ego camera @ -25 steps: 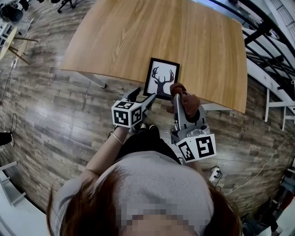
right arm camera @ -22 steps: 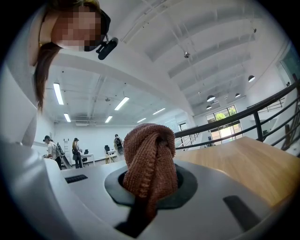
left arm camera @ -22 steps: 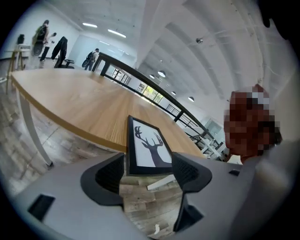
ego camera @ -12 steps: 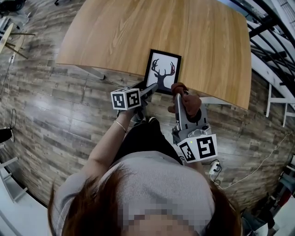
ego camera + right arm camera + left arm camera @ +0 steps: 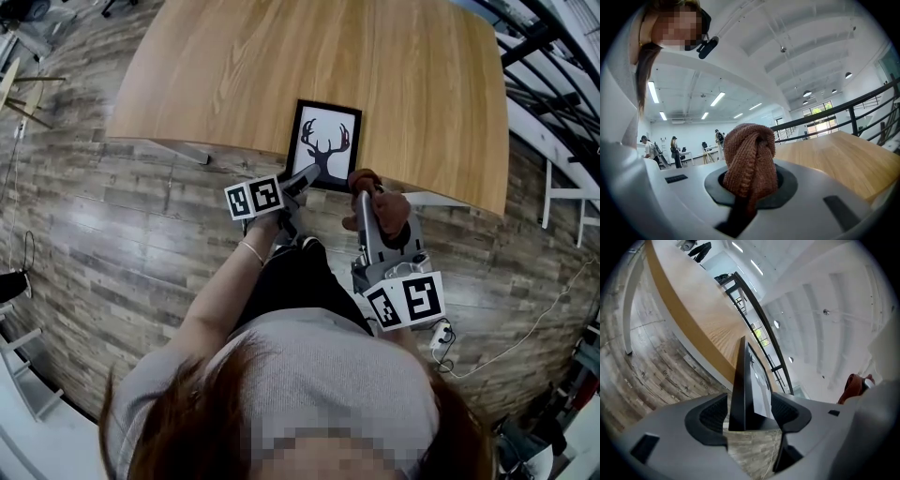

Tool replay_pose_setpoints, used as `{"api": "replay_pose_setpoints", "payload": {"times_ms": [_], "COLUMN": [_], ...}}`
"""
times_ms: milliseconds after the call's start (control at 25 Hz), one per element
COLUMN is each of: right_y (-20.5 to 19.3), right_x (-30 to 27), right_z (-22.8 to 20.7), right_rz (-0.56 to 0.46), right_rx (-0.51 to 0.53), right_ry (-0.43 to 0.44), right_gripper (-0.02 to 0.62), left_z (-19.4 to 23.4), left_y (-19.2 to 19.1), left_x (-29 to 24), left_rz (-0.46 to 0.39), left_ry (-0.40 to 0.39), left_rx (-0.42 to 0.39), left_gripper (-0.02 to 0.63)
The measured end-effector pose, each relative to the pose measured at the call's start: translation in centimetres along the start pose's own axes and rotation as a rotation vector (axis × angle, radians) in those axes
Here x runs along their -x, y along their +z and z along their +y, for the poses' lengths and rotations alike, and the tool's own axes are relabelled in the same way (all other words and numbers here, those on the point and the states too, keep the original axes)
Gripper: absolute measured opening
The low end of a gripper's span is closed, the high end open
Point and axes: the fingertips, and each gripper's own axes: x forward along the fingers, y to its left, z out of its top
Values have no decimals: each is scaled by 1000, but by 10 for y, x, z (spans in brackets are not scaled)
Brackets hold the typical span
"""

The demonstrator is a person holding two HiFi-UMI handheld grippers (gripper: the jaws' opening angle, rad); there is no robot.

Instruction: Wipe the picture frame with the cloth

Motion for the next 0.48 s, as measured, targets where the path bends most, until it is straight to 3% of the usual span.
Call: {"api": "replay_pose_setpoints", "payload": {"times_ms": [200, 400, 480], "right_y": [1, 1, 1], "right_x": [-1, 0, 1], "right_z": [-3, -2, 0], "right_rz": [4, -3, -4], "right_rx": [9, 16, 18], "right_ry": [-4, -13, -13], "right_gripper": [46, 46, 46], "left_z": [4, -12, -14], "left_y": [-4, -4, -4], "left_x": [-7, -11, -11], "left_rz": [11, 6, -2], "left_ry": [-38, -128, -136], "left_rx": [70, 109, 133], "left_gripper": [274, 108, 103]}}
